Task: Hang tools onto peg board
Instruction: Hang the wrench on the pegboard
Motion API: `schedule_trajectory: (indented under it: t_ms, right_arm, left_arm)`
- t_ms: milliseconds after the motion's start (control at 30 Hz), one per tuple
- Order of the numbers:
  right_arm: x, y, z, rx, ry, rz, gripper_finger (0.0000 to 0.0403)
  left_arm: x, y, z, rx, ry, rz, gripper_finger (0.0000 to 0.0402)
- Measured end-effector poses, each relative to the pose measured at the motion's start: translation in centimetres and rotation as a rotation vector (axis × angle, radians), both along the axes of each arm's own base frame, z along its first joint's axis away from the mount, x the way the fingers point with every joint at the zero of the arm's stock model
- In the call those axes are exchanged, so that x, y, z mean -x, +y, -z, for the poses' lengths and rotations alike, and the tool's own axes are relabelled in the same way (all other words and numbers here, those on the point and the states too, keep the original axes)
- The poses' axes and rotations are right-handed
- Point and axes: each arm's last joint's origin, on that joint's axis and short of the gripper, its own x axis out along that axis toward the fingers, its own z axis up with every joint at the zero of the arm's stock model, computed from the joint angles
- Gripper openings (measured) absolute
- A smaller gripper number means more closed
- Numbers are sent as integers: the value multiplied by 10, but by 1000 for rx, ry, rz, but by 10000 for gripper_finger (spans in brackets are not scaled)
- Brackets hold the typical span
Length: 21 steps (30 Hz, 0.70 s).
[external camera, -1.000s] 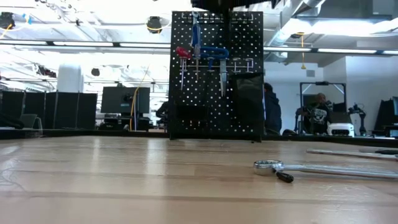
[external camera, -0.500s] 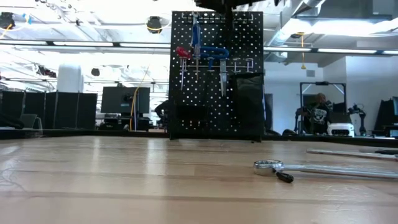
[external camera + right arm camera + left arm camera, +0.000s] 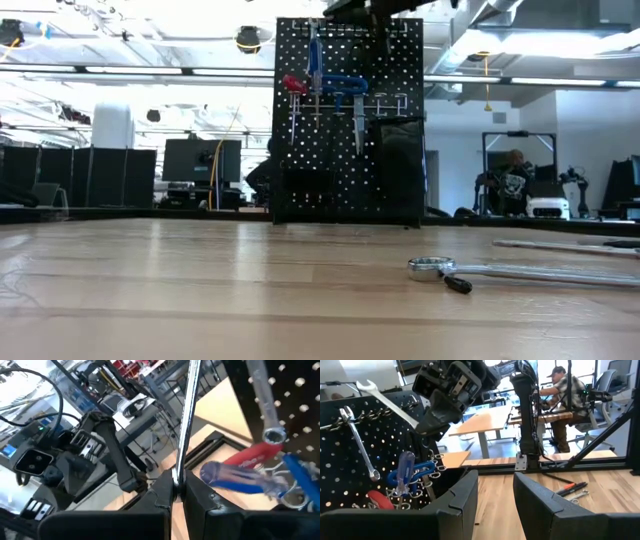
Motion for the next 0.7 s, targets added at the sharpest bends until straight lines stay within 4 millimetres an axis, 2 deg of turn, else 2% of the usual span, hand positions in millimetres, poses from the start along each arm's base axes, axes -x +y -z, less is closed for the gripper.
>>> schedule_trajectory:
  t_ms: [367,700]
  right_arm:
    - [2,-5,2,-13,12,17,30]
    - [-3,-16,14,-30,52,39,31]
  left_arm:
    - [0,0,1,4,4,2,115]
    - [0,0,0,6,1,2,115]
